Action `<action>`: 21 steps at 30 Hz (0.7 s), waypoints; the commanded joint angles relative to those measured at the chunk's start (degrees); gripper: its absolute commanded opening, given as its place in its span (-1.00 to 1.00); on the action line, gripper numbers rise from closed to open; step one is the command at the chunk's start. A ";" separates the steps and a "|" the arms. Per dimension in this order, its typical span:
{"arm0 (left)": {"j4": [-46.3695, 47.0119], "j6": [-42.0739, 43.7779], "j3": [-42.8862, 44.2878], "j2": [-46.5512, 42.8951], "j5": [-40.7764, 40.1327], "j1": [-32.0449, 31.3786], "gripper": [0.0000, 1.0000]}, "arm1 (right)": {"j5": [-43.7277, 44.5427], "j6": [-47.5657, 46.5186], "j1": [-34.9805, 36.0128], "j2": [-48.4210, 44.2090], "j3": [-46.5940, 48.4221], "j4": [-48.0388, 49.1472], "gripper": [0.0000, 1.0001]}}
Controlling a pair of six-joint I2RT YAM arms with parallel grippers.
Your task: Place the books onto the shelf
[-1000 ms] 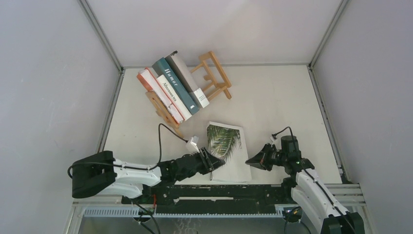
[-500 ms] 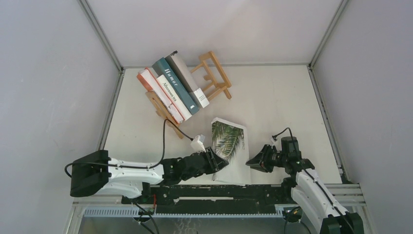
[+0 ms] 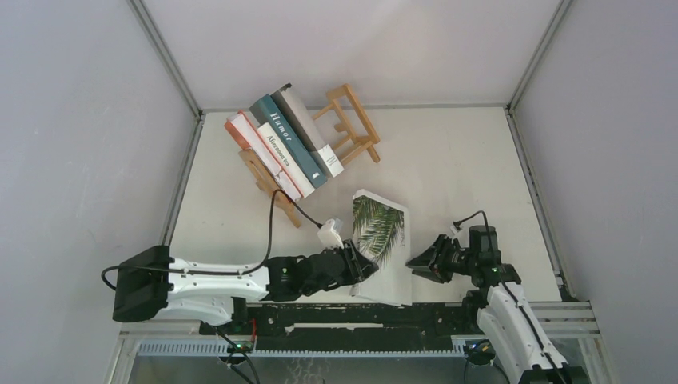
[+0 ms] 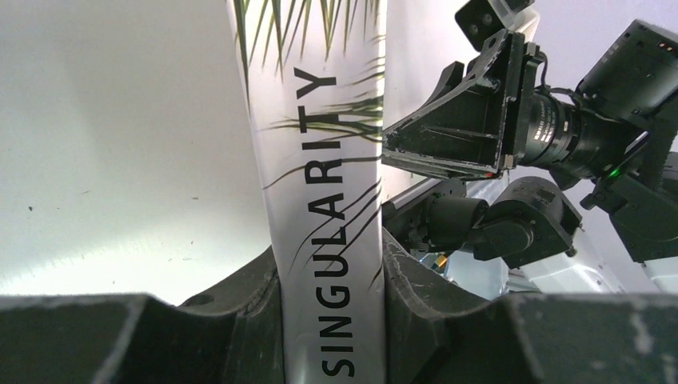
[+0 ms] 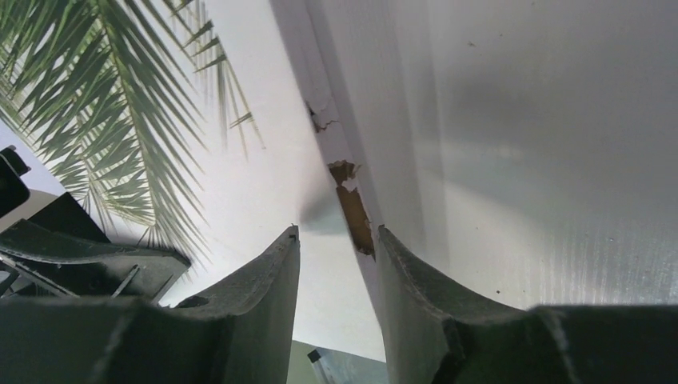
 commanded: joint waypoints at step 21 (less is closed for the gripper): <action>-23.02 6.94 23.46 -6.91 -17.03 -2.10 -0.67 | -0.43 -3.83 -3.35 0.84 12.27 -8.22 0.01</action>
